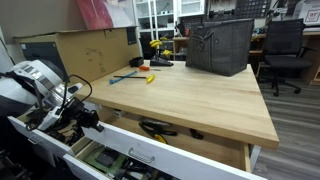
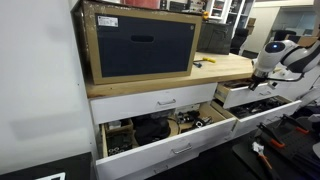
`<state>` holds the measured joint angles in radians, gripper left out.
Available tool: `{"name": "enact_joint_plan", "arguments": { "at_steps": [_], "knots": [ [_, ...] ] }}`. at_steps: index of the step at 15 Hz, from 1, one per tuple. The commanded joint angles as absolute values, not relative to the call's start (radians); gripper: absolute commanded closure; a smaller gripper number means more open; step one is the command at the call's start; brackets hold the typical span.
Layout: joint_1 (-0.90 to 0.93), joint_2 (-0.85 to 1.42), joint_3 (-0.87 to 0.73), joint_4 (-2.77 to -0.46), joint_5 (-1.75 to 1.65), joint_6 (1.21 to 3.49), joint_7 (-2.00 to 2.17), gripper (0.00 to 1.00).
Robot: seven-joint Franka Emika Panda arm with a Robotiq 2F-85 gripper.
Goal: Close the top right drawer
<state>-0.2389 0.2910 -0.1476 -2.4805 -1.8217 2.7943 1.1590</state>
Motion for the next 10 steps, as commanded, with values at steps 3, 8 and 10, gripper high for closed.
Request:
{"name": "enact_joint_plan", "arguments": {
  "at_steps": [3, 8, 10],
  "knots": [
    [-0.210, 0.406, -0.104, -2.328, -1.883, 2.725, 1.252, 1.00],
    [-0.202, 0.469, -0.080, -2.239, -1.890, 2.689, 1.262, 1.00],
    [-0.205, 0.467, -0.078, -2.243, -1.883, 2.699, 1.254, 1.00]
  ]
}}
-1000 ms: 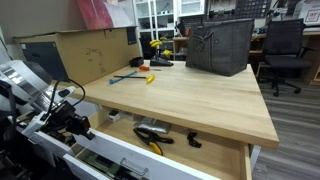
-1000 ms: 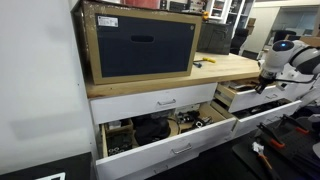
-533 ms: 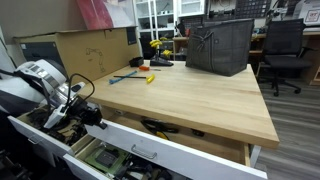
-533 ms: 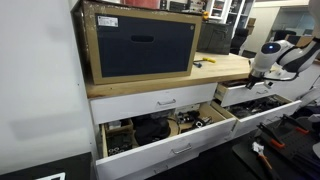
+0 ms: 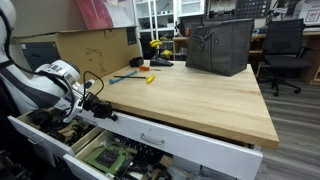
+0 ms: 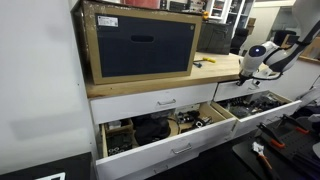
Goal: Close the top right drawer
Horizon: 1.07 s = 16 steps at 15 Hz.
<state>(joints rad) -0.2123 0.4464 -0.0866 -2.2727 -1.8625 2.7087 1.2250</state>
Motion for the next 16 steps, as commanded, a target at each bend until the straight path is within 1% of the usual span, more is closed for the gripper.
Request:
{"name": "enact_joint_plan", "arguments": {
  "at_steps": [1, 5, 10, 11, 16],
  "knots": [
    [-0.208, 0.449, -0.076, -2.263, -1.874, 2.711, 1.255, 1.00],
    [-0.218, 0.343, -0.071, -2.413, -1.884, 2.816, 1.241, 1.00],
    [-0.221, 0.223, -0.086, -2.584, -1.784, 2.903, 1.191, 1.00],
    [-0.222, 0.201, -0.090, -2.610, -1.732, 2.909, 1.166, 1.00],
    [-0.215, 0.124, -0.084, -2.726, -1.263, 2.890, 0.910, 1.00]
  ]
}}
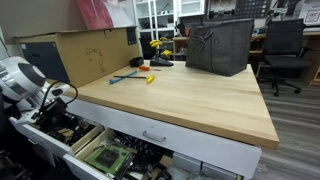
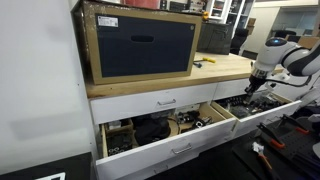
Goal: Close the top right drawer
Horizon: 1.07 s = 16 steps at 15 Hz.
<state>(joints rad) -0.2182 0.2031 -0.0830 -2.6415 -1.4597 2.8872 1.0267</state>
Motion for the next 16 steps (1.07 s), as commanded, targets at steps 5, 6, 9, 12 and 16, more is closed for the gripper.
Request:
{"name": "enact_joint_plan", "arguments": {
  "at_steps": [5, 6, 9, 12, 16],
  "knots": [
    [-0.322, 0.066, 0.128, -2.794, -0.813, 2.869, 0.650, 1.00],
    [-0.338, 0.062, 0.173, -2.794, -0.723, 2.860, 0.598, 1.00],
    [-0.372, 0.024, 0.304, -2.778, -0.451, 2.802, 0.441, 1.00],
    [-0.358, -0.056, 0.389, -2.739, -0.181, 2.675, 0.270, 1.00],
    [-0.133, -0.244, 0.217, -2.662, -0.047, 2.380, 0.155, 1.00]
  ]
}}
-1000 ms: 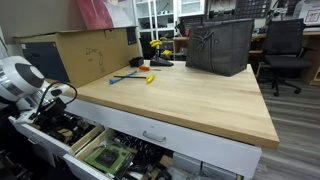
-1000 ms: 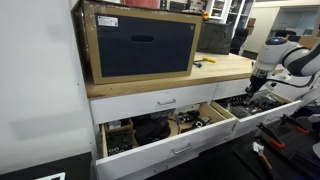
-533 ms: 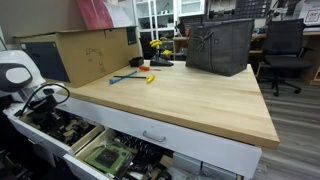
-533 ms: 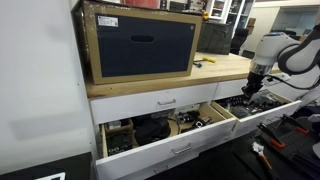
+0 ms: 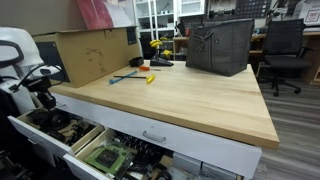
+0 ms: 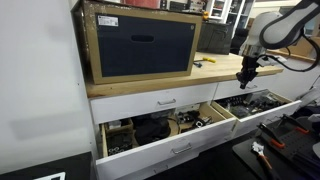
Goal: Close the top right drawer
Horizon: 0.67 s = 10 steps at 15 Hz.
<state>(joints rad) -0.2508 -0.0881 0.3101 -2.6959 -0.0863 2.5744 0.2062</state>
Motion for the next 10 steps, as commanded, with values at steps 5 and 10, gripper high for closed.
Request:
{"name": "enact_joint_plan", "arguments": {
  "at_steps": [5, 10],
  "knots": [
    [-0.051, -0.446, 0.118, -2.498, -0.099, 1.989, 0.131, 1.00],
    [-0.047, -0.512, 0.058, -2.360, -0.128, 1.786, 0.073, 1.00]
  ]
}}
